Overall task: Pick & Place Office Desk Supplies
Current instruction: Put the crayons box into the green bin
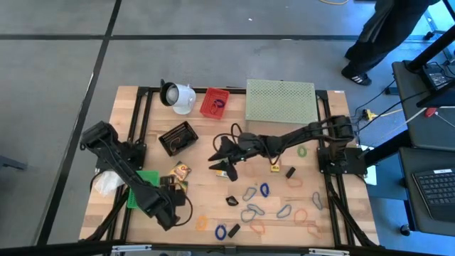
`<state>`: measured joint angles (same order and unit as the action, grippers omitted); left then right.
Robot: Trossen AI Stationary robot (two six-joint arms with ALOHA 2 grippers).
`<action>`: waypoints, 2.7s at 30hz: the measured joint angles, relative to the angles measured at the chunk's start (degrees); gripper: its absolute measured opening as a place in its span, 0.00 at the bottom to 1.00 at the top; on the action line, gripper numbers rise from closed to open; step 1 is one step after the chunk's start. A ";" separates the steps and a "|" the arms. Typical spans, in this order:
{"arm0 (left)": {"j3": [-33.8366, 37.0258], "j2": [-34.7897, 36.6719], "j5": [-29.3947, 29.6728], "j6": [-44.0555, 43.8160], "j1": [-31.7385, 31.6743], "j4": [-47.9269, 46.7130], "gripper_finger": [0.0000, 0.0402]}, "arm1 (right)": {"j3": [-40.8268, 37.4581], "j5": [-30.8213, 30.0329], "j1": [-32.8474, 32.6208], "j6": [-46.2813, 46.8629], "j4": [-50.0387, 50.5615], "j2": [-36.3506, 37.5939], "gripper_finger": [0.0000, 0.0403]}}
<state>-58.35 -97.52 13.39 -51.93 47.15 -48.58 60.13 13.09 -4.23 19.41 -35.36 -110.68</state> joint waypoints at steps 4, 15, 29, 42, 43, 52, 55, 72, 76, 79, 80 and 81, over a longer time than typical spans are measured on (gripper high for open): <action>-0.20 -4.60 1.57 3.84 0.51 -1.11 0.48 | 0.57 -0.01 -0.05 0.20 0.07 -1.26 0.44; -1.62 -8.24 11.59 15.31 -1.05 -4.45 0.48 | 0.57 -0.10 -0.12 2.89 0.72 -1.48 0.44; -1.63 -8.60 25.43 16.72 -8.19 -4.07 0.48 | 0.55 -0.17 -0.85 5.95 2.16 -1.48 0.44; -8.45 -1.95 23.75 5.77 -13.81 -15.68 0.41 | 0.53 -6.81 -3.92 -0.88 4.99 -1.48 0.44; -8.02 -0.62 23.12 4.29 -14.40 -15.94 0.41 | 0.53 -7.20 -4.23 -2.08 5.01 -1.48 0.44; 4.28 14.24 10.79 -2.14 -21.10 -3.12 0.41 | 0.53 -8.80 -5.87 -3.43 5.53 -1.72 0.44; 10.54 18.29 8.11 -0.12 -23.31 6.55 0.41 | 0.53 -8.78 -6.11 -3.59 5.45 -1.72 0.44; 20.25 23.24 -2.55 -6.61 -30.38 15.57 0.53 | 0.53 -8.64 -6.49 -3.64 6.47 -1.77 0.44; 19.85 25.35 -7.36 -13.49 -28.88 13.36 0.54 | 0.51 -8.62 -6.52 -3.60 6.89 -1.77 0.44; 19.83 26.84 -6.28 -17.68 -26.89 12.20 0.53 | 0.51 -8.62 -6.62 -3.38 7.16 -1.77 0.44; 19.82 27.44 -5.46 -18.95 -26.08 11.25 0.52 | 0.53 -8.62 -6.67 -3.36 7.54 -1.77 0.44; 19.83 27.84 -4.42 -20.59 -25.28 10.15 0.52 | 0.51 -8.62 -6.74 -3.36 7.83 -1.77 0.44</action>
<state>-38.52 -69.68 8.96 -72.52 21.87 -38.43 60.64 4.47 -10.96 16.05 -27.53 -112.44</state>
